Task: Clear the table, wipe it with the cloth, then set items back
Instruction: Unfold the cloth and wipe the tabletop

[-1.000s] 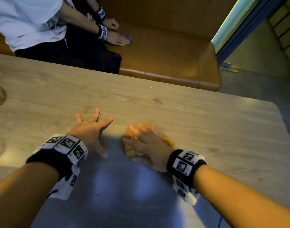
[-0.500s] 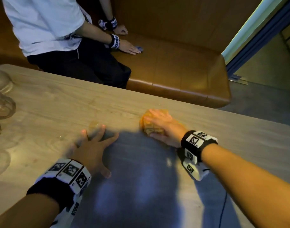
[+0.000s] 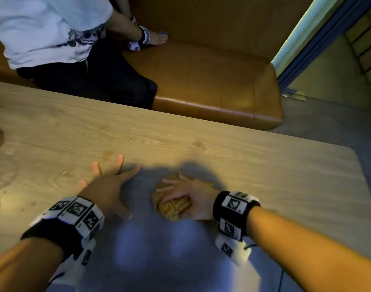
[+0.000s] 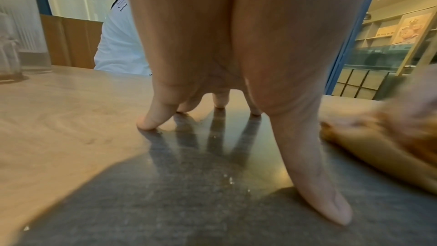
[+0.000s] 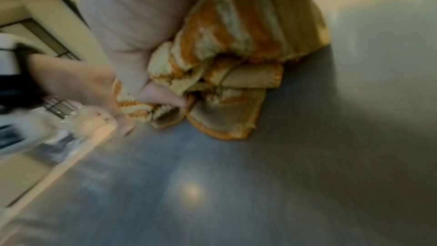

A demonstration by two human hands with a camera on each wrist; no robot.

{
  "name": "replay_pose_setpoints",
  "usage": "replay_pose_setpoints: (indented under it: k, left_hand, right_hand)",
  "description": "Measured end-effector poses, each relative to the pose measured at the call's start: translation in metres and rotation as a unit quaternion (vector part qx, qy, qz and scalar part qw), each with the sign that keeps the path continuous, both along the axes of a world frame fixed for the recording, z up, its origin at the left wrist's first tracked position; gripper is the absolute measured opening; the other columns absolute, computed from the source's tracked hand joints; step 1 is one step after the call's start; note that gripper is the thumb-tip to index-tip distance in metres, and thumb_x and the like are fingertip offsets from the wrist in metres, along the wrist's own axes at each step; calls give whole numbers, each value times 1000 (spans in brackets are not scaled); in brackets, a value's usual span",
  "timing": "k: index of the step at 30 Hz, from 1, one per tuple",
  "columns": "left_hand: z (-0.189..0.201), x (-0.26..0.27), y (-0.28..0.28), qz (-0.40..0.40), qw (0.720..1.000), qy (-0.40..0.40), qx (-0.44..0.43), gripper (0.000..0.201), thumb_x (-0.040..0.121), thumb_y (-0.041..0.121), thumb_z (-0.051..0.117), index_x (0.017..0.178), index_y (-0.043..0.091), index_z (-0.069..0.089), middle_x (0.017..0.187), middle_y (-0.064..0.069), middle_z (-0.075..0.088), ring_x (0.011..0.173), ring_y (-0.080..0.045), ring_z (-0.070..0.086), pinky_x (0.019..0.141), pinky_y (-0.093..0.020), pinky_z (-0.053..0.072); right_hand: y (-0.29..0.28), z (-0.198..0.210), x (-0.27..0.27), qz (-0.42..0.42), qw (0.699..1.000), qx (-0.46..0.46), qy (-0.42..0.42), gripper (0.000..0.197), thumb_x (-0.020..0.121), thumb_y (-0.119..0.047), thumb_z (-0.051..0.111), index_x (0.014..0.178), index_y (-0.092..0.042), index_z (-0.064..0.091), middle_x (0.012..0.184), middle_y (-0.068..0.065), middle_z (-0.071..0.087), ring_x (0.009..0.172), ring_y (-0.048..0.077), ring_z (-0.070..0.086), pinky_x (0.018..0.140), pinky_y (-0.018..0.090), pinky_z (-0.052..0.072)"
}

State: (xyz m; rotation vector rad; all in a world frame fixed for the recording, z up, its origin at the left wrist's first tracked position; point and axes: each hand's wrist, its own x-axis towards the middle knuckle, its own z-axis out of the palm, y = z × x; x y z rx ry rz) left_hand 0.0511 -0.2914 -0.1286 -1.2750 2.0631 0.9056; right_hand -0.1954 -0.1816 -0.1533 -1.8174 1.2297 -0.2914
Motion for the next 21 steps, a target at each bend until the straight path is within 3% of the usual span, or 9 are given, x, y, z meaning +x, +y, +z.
replay_pose_setpoints:
  k: [2, 4, 6, 8, 10, 12, 18, 20, 21]
  left_hand:
    - [0, 1, 1, 3, 1000, 1, -3, 129, 54, 41, 91, 144, 61, 1, 146, 22, -39, 138, -44, -32, 106, -77, 7]
    - [-1, 1, 2, -9, 1000, -4, -18, 127, 53, 42, 91, 144, 61, 4, 151, 21, -35, 140, -46, -28, 105, -78, 9]
    - [-1, -1, 0, -19, 999, -22, -26, 128, 52, 46, 92, 144, 62, 5, 156, 17, -29, 141, -48, -23, 105, -78, 12]
    - [-1, -3, -2, -29, 999, -35, -20, 130, 51, 49, 91, 144, 62, 1, 156, 16, -28, 141, -49, -23, 105, -77, 15]
    - [-6, -3, -4, -34, 999, -34, -21, 132, 51, 51, 91, 143, 61, -3, 156, 15, -29, 140, -50, -25, 105, -76, 17]
    - [-8, -1, -4, -38, 998, -32, -32, 133, 50, 52, 91, 144, 61, -2, 157, 14, -27, 139, -50, -25, 105, -76, 18]
    - [0, 4, 5, -55, 994, 14, -91, 125, 53, 54, 89, 151, 46, 11, 163, -7, -9, 141, -52, -13, 116, -63, -2]
    - [1, 14, 17, -48, 991, 39, -115, 110, 63, 56, 83, 151, 42, 19, 163, -5, 0, 145, -48, -4, 117, -59, 7]
    - [-1, 23, 26, -45, 990, 51, -126, 100, 69, 57, 78, 151, 41, 23, 164, -4, 4, 146, -45, 0, 117, -59, 15]
  right_hand:
    - [30, 7, 6, -27, 999, 7, -26, 53, 71, -22, 80, 122, -25, 66, 134, -2, 60, 131, 7, 47, 117, 41, 28]
    - [32, 25, -4, -169, 981, -12, -94, 62, 68, -16, 73, 129, -18, 60, 121, 0, 63, 110, 4, 60, 99, 33, 48]
    - [10, 40, -27, -347, 926, -60, -134, 74, 65, -7, 65, 138, -6, 50, 112, -3, 60, 94, -12, 59, 87, 12, 48]
    - [-13, 51, -50, -437, 895, -48, -77, 74, 66, -7, 64, 139, -15, 52, 111, -5, 62, 92, -12, 61, 81, 5, 46]
    - [-19, 43, -59, -404, 915, 16, -10, 66, 69, -3, 67, 132, -21, 60, 122, 0, 64, 117, 7, 58, 88, 0, 40]
    - [-9, 26, -50, -342, 938, 51, -19, 61, 71, 10, 66, 126, -17, 64, 135, 0, 58, 137, 10, 39, 90, -9, 24]
    - [65, 4, 21, -244, 965, 48, -84, 52, 62, -15, 74, 113, -21, 70, 128, -8, 61, 137, 2, 31, 107, 3, 8]
    - [100, 4, 48, -204, 977, 29, -60, 48, 67, -16, 83, 112, -27, 70, 128, -15, 60, 138, -2, 32, 117, 20, 4]
    - [117, 5, 61, -188, 980, 25, -56, 48, 69, -13, 84, 112, -29, 70, 128, -18, 60, 137, -6, 31, 117, 18, 4]
